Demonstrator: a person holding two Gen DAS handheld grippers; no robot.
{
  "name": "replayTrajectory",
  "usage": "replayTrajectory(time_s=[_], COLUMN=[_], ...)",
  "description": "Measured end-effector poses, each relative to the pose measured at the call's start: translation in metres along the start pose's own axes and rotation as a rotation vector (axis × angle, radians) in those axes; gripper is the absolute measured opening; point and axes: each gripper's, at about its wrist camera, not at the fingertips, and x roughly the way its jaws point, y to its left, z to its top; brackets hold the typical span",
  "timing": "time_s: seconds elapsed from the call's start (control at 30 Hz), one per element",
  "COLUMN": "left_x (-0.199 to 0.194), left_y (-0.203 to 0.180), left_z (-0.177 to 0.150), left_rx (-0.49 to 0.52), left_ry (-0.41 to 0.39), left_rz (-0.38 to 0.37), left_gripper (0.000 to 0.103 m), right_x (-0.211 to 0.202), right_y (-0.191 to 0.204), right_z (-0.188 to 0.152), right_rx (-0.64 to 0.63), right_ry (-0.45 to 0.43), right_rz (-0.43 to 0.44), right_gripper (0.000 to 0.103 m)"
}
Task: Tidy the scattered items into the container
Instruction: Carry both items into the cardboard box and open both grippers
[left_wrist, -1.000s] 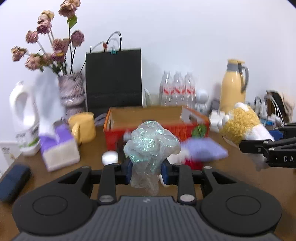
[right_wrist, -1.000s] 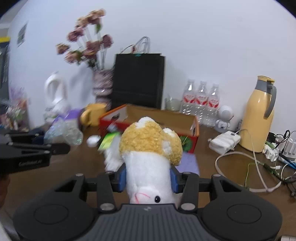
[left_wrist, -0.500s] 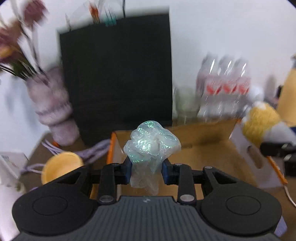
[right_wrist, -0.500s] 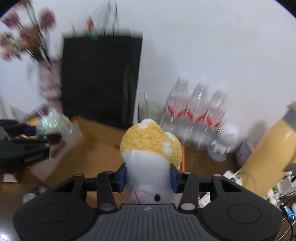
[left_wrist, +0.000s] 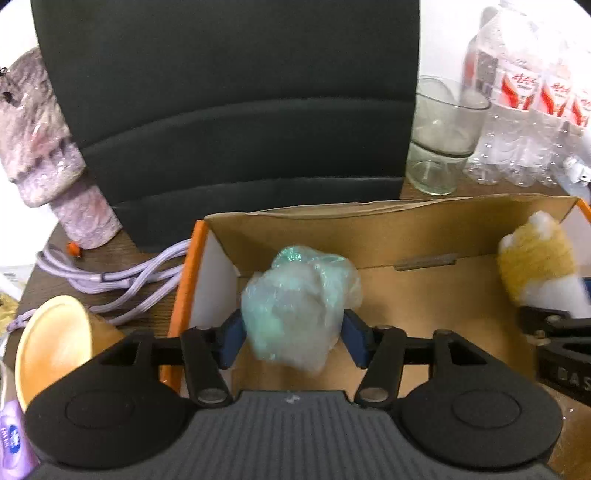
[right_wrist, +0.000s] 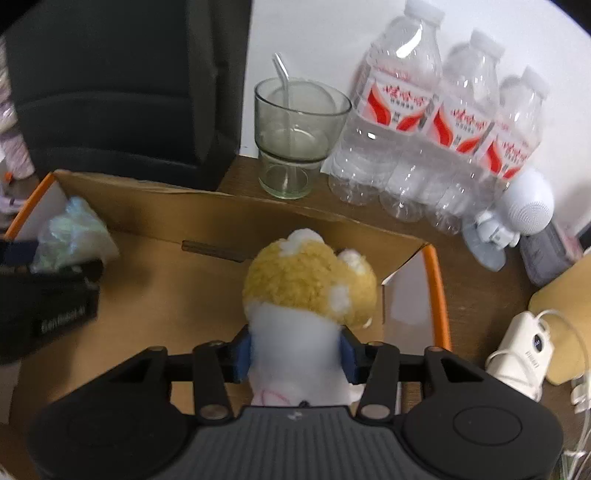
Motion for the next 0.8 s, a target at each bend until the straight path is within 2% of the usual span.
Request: replayTrajectory(time_s=[0.03,0.07,0.17,0.2,0.27,0.33,0.47,0.6,0.67,0.8], left_x=[-0.002,-0.007,-0.025,-0.032,-0.050,-0.072,-0.115,-0.147,-0.159,-0.176], left_y=[-0.001,-0.001,0.006,0.009,0.019,0.028,0.037,0.048,0.047,0.041], left_z=[0.000,0.001,0.013,0.017,0.027,0.036,0.043,0.036,0.028,0.013], left_rx=[0.008,0.019,0.018,0.010,-0.016,-0.038,-0.021,-0.090,-0.093,-0.065], left_ry=[-0.004,-0.012,-0.028,-0.024,-0.001,0.031,0.043,0.091,0.088,0.069], left_rz=[-0.005,-0.009,-0.022,-0.023,-0.031,-0.037,-0.027,-0.050,-0.064,-0.045], left_gripper=[0.070,0.070,0.075,0.081,0.087,0.102,0.103,0.103,0.103,0.103], right_x=[0.001,0.001,-0.011,-0.019,-0.038,-0.056,-0.100,-0.137,-0.151,-0.170], right_y=[-0.001,-0.002,-0.010,-0.015,-0.023,-0.035,-0.058,-0.080,-0.081,-0.071], right_z=[0.000,0.001,0.004,0.006,0.010,0.014,0.014,0.005,-0.003,-0.018], right_rx=[0.010,0.012,0.033,0.045,0.062,0.064,0.096,0.166,0.179,0.161], right_ry=[0.002,0.003,-0.011,-0.014,-0.013,0.000,0.027,0.030,0.030,0.024], right_rz=[0.022,0.044,0.090,0.102,0.122,0.142,0.146,0.189,0.201,0.205], right_gripper=[0.056,0.060,0.067,0.069,0.079,0.084,0.087,0.088,0.088,0.088])
